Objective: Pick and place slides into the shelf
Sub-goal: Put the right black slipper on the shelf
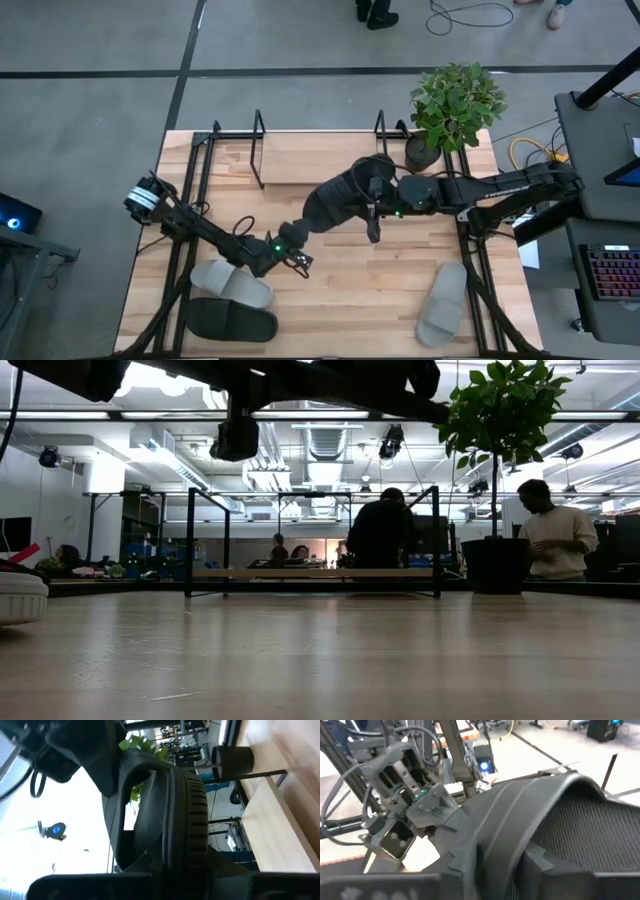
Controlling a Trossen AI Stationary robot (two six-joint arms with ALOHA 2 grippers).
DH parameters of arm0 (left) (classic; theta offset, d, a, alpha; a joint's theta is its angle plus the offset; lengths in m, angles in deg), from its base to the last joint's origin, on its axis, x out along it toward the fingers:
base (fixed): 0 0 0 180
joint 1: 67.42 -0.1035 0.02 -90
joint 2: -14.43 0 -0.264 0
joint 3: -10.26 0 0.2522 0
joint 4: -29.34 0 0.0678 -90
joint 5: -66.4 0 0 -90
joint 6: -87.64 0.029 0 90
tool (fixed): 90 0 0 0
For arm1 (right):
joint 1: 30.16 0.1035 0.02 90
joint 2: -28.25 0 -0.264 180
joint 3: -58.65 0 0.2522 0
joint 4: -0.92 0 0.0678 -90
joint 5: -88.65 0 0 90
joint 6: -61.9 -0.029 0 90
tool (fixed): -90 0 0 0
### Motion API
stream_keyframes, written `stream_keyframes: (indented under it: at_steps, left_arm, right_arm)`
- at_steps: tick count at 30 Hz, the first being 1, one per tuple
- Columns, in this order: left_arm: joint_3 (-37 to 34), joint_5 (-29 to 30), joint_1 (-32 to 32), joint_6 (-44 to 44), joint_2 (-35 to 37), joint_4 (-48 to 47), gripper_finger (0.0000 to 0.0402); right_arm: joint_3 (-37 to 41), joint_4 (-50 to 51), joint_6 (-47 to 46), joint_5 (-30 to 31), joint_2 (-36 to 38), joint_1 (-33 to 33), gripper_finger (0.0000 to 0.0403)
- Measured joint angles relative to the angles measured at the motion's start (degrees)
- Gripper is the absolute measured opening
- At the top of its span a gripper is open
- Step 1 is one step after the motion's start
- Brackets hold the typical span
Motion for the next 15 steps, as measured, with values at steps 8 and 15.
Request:
stream_keyframes:
  at_steps: [8,15]
  left_arm:
    - [-0.1,1.8,-1.0,-0.3,1.7,3.7,0.0023]
    - [-0.4,4.5,-2.8,-5.9,3.5,10.6,0.0023]
  right_arm:
    - [0.1,-0.6,3.1,0.7,5.1,0.0,0.0158]
    - [0.1,-0.7,5.5,2.6,11.7,0.7,0.0155]
